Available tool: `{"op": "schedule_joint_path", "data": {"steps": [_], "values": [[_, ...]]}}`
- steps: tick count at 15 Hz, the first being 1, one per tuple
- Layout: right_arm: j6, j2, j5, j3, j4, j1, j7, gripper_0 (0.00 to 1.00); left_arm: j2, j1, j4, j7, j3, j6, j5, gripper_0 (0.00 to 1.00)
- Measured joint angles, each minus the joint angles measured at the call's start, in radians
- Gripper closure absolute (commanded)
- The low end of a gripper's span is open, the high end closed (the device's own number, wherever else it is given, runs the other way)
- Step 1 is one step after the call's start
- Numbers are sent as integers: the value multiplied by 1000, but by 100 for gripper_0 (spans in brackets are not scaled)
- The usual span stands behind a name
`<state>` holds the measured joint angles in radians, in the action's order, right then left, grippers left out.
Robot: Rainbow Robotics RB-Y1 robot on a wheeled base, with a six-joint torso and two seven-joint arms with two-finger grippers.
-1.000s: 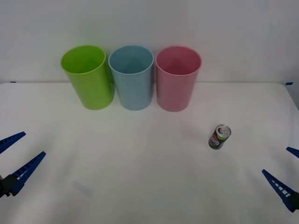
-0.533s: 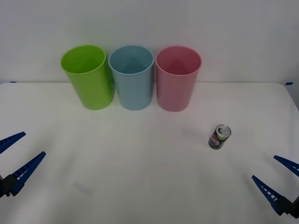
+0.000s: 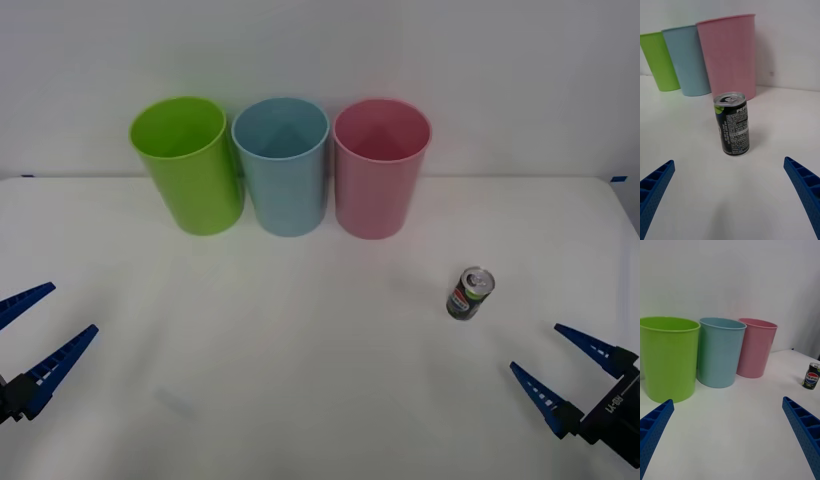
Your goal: Grasp the object on the table and drop it into the matching bin: aluminum can to the light blue bin, PET bottle to the pink bin.
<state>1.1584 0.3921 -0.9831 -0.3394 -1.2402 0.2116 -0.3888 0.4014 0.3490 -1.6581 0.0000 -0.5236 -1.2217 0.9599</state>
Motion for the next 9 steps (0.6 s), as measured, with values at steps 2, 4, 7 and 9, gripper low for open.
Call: {"op": "schedule_joint_path", "data": {"steps": [2,4,7,9], "values": [[-43,-9,0,27,1,-15,-20,0,0,0,0,0,0,0,0,0],[-71,-24,-1,37,2,-32,-72,0,0,0,0,0,0,0,0,0],[-103,-39,-2,57,43,-69,-93,0,0,0,0,0,0,0,0,0],[-105,-49,-15,60,82,-103,-97,0,0,0,0,0,0,0,0,0]]}}
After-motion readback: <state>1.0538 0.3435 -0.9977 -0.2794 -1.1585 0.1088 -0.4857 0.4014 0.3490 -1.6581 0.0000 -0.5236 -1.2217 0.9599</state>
